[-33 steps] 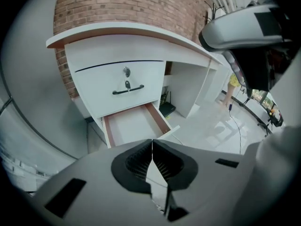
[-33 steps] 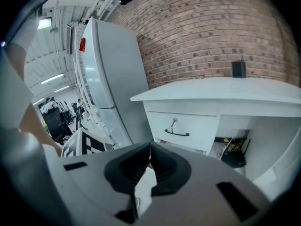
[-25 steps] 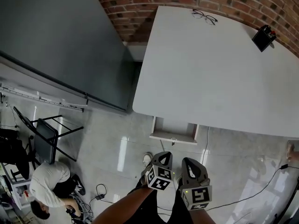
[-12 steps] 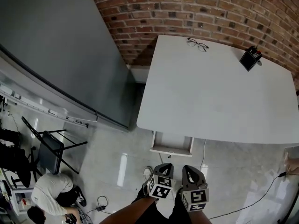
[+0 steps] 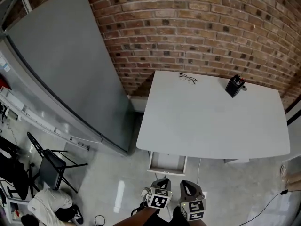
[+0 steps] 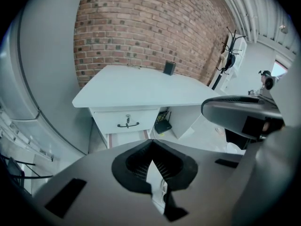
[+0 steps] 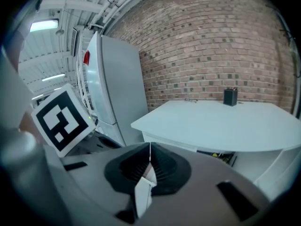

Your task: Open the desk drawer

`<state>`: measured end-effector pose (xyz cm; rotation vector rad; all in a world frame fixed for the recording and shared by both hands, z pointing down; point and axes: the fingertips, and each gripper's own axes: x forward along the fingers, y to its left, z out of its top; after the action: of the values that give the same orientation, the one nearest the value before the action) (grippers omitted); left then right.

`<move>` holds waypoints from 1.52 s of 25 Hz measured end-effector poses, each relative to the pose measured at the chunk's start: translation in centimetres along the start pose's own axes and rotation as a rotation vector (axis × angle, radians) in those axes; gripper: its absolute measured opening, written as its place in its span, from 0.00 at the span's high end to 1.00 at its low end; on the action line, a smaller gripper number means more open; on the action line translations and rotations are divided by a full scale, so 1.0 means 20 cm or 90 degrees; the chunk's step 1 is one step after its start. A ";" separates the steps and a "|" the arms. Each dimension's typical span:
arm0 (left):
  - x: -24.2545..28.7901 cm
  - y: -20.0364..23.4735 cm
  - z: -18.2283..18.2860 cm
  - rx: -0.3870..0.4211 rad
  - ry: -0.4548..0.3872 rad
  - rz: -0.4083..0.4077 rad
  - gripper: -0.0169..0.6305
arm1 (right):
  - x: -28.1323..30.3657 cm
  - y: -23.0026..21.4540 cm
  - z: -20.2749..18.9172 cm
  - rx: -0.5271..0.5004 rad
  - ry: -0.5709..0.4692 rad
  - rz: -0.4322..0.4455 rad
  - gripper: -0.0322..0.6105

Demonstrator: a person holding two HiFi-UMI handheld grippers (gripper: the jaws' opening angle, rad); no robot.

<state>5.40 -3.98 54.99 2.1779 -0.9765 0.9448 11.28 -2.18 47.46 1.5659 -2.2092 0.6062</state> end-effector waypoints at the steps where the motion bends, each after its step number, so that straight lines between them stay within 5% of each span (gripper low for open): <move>1: -0.02 -0.02 0.02 -0.004 -0.002 -0.001 0.96 | -0.03 0.01 0.01 0.001 -0.001 0.004 0.93; 16: -0.22 -0.04 0.09 -0.040 -0.019 0.034 0.96 | -0.16 -0.07 0.19 -0.005 -0.054 0.023 0.93; 38: -0.22 -0.06 0.17 -0.087 -0.039 0.004 0.96 | -0.12 -0.03 0.30 -0.051 -0.040 0.056 0.93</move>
<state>5.55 -4.06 49.34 2.1008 -1.0463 0.7943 12.32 -3.63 41.20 1.4746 -2.3287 0.4929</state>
